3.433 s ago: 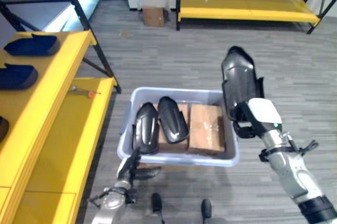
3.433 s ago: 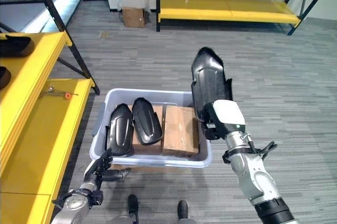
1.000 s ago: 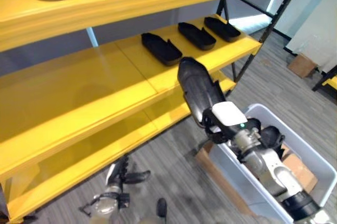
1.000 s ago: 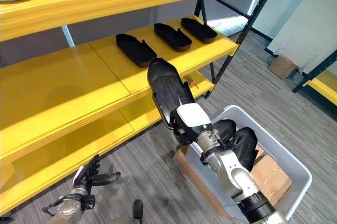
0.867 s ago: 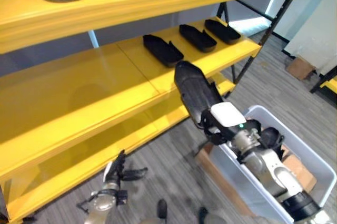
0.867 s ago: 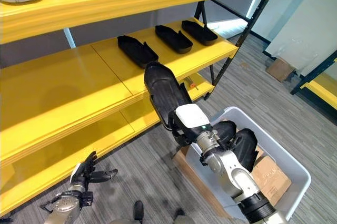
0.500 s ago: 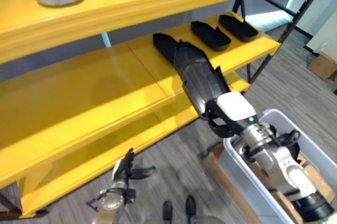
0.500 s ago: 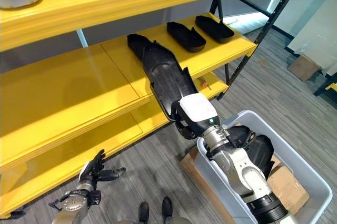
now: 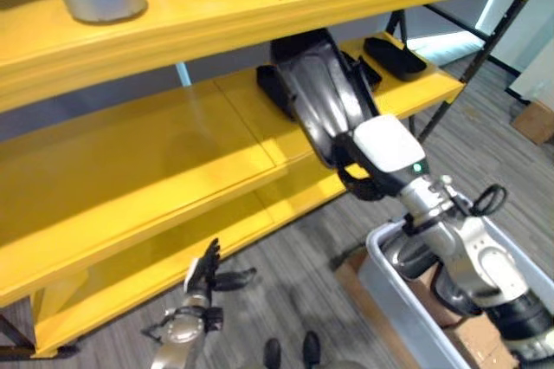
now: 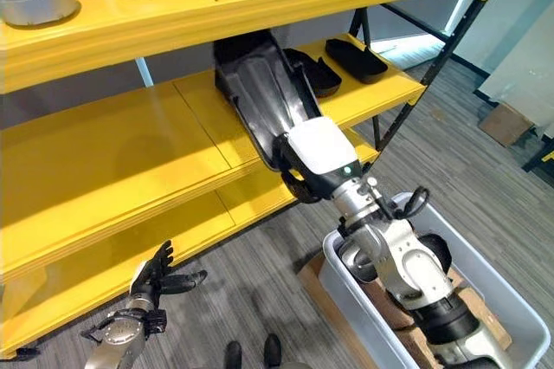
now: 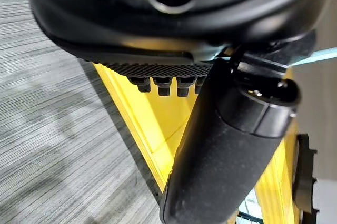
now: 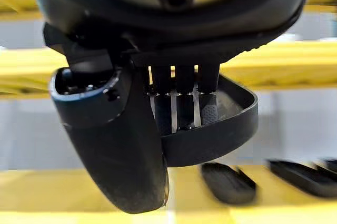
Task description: Move parts from the plastic box to the shelf.
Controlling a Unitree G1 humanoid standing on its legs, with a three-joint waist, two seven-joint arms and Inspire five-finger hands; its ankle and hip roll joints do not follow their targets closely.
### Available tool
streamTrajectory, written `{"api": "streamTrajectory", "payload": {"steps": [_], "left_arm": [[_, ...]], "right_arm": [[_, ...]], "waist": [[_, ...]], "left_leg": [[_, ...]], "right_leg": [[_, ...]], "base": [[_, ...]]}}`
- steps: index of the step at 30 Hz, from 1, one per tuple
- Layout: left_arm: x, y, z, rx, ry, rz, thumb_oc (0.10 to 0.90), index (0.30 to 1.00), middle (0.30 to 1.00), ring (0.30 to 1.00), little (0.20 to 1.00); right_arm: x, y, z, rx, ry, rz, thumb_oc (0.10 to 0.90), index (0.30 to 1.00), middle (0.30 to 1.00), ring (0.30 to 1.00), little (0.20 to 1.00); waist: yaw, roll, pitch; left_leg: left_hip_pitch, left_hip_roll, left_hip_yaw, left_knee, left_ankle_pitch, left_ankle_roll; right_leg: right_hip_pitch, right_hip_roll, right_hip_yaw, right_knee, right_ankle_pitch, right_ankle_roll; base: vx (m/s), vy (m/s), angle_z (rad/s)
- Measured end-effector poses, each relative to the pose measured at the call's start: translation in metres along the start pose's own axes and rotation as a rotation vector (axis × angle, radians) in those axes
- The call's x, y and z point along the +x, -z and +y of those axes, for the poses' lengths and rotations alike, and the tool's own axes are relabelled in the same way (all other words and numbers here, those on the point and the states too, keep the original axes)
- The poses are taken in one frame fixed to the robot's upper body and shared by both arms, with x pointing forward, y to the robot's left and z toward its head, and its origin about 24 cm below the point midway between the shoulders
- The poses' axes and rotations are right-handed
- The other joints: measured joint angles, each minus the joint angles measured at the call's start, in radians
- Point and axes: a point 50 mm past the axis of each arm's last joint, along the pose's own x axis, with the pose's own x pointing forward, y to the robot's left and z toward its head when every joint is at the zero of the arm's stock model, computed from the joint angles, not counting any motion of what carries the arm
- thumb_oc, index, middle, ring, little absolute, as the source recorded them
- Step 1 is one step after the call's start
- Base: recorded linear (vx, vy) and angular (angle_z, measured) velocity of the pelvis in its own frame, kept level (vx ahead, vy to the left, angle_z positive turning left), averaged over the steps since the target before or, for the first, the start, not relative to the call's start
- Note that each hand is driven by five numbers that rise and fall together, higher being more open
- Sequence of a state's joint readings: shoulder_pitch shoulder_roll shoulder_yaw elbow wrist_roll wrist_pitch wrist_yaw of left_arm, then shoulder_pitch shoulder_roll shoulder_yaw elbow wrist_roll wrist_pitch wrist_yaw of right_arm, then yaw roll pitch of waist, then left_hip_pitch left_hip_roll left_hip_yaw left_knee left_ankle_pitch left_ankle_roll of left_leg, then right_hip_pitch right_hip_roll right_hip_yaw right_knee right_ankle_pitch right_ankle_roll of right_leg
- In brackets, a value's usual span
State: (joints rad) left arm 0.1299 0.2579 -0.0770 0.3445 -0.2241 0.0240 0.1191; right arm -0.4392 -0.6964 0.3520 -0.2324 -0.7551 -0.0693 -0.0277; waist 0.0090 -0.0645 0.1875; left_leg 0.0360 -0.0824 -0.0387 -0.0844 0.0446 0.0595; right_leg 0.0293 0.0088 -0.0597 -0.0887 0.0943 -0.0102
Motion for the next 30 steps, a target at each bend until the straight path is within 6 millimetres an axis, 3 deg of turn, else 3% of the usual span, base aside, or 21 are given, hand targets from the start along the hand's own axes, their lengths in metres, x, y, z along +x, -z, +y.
{"api": "streamTrajectory", "payload": {"steps": [4,5,6,7,8,10,11,12,13,14,15,16,17,18,20,22,24,26,30], "left_arm": [[0.003,0.001,-0.005,0.009,0.02,0.011,0.9,1.0,1.0,1.0,1.0],[0.007,-0.004,-0.011,0.018,0.044,-0.003,0.9,1.0,1.0,1.0,1.0],[0.008,-0.005,-0.012,0.017,0.047,-0.007,0.9,1.0,1.0,1.0,1.0],[0.007,-0.005,-0.009,0.019,0.036,-0.009,0.9,1.0,1.0,1.0,1.0],[0.007,-0.005,-0.001,0.031,0.017,-0.006,0.9,1.0,1.0,1.0,1.0],[0.006,-0.003,0.011,0.057,-0.009,0.005,0.9,1.0,1.0,1.0,1.0],[0.006,-0.002,0.013,0.061,-0.013,0.011,0.9,1.0,1.0,1.0,1.0],[0.006,-0.001,0.014,0.062,-0.017,0.016,0.9,1.0,1.0,1.0,1.0],[0.006,-0.001,0.014,0.06,-0.014,0.018,0.9,1.0,1.0,1.0,1.0],[0.006,0.0,0.008,0.048,-0.005,0.02,0.9,1.0,1.0,1.0,1.0],[0.006,0.002,0.001,0.041,0.015,0.025,0.9,1.0,1.0,1.0,1.0],[0.003,0.007,-0.016,-0.008,0.058,0.039,0.9,1.0,1.0,1.0,1.0],[0.002,0.008,-0.02,-0.027,0.066,0.046,0.9,1.0,1.0,1.0,1.0],[0.003,0.008,-0.016,-0.019,0.054,0.044,0.9,1.0,1.0,1.0,1.0],[0.006,0.002,-0.004,0.008,0.032,0.026,0.9,1.0,1.0,1.0,1.0],[0.006,-0.007,0.009,0.027,0.004,-0.009,0.9,1.0,1.0,1.0,1.0],[0.006,-0.014,0.024,0.051,-0.031,-0.034,0.9,1.0,1.0,1.0,1.0],[0.006,-0.017,0.035,0.069,-0.061,-0.039,0.9,1.0,1.0,1.0,1.0],[0.005,-0.012,0.027,0.075,-0.03,-0.024,0.9,1.0,1.0,1.0,1.0]], "right_arm": [[0.012,-0.006,0.003,0.022,-0.017,-0.045,0.4,0.3,0.3,0.3,0.3],[0.013,-0.003,0.005,0.02,-0.03,-0.035,0.4,0.3,0.3,0.3,0.3],[0.014,-0.001,0.003,0.018,-0.032,-0.035,0.4,0.3,0.3,0.3,0.3],[0.017,-0.002,0.003,0.023,-0.026,-0.035,0.4,0.3,0.3,0.3,0.3],[0.02,-0.003,0.006,0.047,-0.02,-0.029,0.4,0.3,0.3,0.3,0.3],[0.021,-0.006,0.008,0.067,-0.014,-0.03,0.4,0.3,0.3,0.3,0.3],[0.022,-0.006,0.007,0.067,-0.012,-0.03,0.4,0.3,0.3,0.3,0.3],[0.022,-0.004,0.008,0.087,-0.011,-0.02,0.4,0.3,0.3,0.3,0.3],[0.022,-0.002,0.01,0.102,-0.017,-0.01,0.4,0.3,0.3,0.3,0.3],[0.021,0.002,0.012,0.103,-0.028,0.007,0.4,0.3,0.3,0.3,0.3],[0.02,0.008,0.013,0.103,-0.038,0.026,0.4,0.3,0.3,0.3,0.3],[0.016,0.019,0.01,0.067,-0.058,0.065,0.4,0.3,0.3,0.3,0.3],[0.015,0.023,0.01,0.061,-0.06,0.082,0.4,0.3,0.3,0.3,0.3],[0.014,0.022,0.014,0.079,-0.062,0.098,0.4,0.3,0.3,0.3,0.3],[0.014,0.022,0.016,0.098,-0.066,0.11,0.4,0.3,0.3,0.3,0.3],[0.015,0.021,0.017,0.111,-0.061,0.12,0.4,0.3,0.3,0.3,0.3],[0.017,0.017,0.019,0.128,-0.058,0.11,0.4,0.3,0.3,0.3,0.3],[0.021,0.015,0.021,0.143,-0.052,0.109,0.4,0.3,0.3,0.3,0.3],[0.028,0.03,0.023,0.124,-0.068,0.175,0.4,0.3,0.3,0.3,0.3]], "waist": [[0.026,-0.013,0.003],[0.035,-0.019,0.006],[0.039,-0.021,0.009],[0.061,-0.024,0.015],[0.077,-0.043,0.028],[0.087,-0.074,0.047],[0.087,-0.074,0.049],[0.076,-0.074,0.053],[0.065,-0.068,0.055],[0.061,-0.054,0.06],[0.059,-0.03,0.062],[0.051,0.05,0.058],[0.062,0.074,0.06],[0.065,0.046,0.058],[0.072,0.006,0.055],[0.095,0.001,0.052],[0.133,-0.001,0.051],[0.142,-0.001,0.05],[0.162,-0.01,0.046]], "left_leg": [[-0.104,-0.036,-0.042,0.148,0.018,-0.031],[-0.14,-0.058,-0.04,0.187,0.05,-0.082],[-0.158,-0.062,-0.011,0.215,0.048,-0.099],[-0.176,-0.042,0.033,0.273,-0.027,-0.057],[-0.182,0.007,0.064,0.313,-0.064,-0.051],[-0.171,0.12,0.049,0.32,-0.081,-0.087],[-0.173,0.163,0.035,0.315,-0.075,-0.114],[-0.178,0.28,0.023,0.275,-0.057,-0.171],[-0.175,0.339,0.033,0.223,-0.039,-0.2],[-0.163,0.41,0.038,0.145,-0.02,-0.227],[-0.142,0.446,0.048,0.085,0.003,-0.238],[-0.108,0.453,0.095,0.032,0.037,-0.199],[-0.083,0.438,0.078,0.011,0.114,-0.255],[-0.083,0.401,0.089,0.01,0.111,-0.261],[-0.088,0.331,0.09,0.009,0.1,-0.225],[-0.08,0.277,0.081,0.013,0.089,-0.189],[-0.07,0.253,0.08,0.013,0.083,-0.179],[-0.067,0.245,0.073,0.013,0.08,-0.176],[-0.067,0.233,0.074,0.012,0.074,-0.168]], "right_leg": [[-0.005,-0.024,-0.077,0.001,-0.006,-0.006],[-0.002,-0.063,-0.125,0.0,-0.009,-0.011],[0.002,-0.075,-0.135,0.001,-0.013,-0.018],[0.013,-0.08,-0.139,0.001,-0.021,-0.026],[0.027,-0.081,-0.143,0.001,-0.034,-0.042],[0.051,-0.086,-0.156,0.001,-0.046,-0.043],[0.054,-0.084,-0.176,0.001,-0.05,-0.043],[0.061,-0.087,-0.212,0.001,-0.052,-0.038],[0.064,-0.079,-0.223,0.001,-0.058,-0.03],[0.073,-0.082,-0.231,0.001,-0.058,-0.019],[0.079,-0.086,-0.238,0.001,-0.055,0.006],[0.094,-0.086,-0.254,-0.001,-0.046,0.072],[0.099,-0.088,-0.245,0.0,-0.036,0.105],[0.094,-0.123,-0.235,0.0,-0.029,0.108],[0.094,-0.185,-0.252,0.001,-0.013,0.088],[0.114,-0.227,-0.269,0.001,-0.001,0.073],[0.127,-0.247,-0.279,0.001,0.004,0.078],[0.138,-0.254,-0.28,0.001,0.011,0.09],[0.136,-0.267,-0.279,0.001,0.047,0.133]], "base": [[-0.13,-0.071,0.7],[-0.03,-0.025,1.27],[0.03,-0.01,1.1],[0.04,-0.007,0.51],[0.04,0.012,0.35],[0.05,0.094,0.39],[0.04,0.09,0.62],[0.07,0.119,0.67],[0.05,0.075,0.68],[0.06,0.137,0.47],[0.1,0.154,0.43],[0.14,0.229,0.04],[0.17,0.255,-0.05],[0.15,0.236,-0.1],[0.13,0.195,0.28],[0.17,0.233,0.35],[0.13,0.188,0.13],[0.08,0.134,0.17],[0.11,0.194,0.03]]}}
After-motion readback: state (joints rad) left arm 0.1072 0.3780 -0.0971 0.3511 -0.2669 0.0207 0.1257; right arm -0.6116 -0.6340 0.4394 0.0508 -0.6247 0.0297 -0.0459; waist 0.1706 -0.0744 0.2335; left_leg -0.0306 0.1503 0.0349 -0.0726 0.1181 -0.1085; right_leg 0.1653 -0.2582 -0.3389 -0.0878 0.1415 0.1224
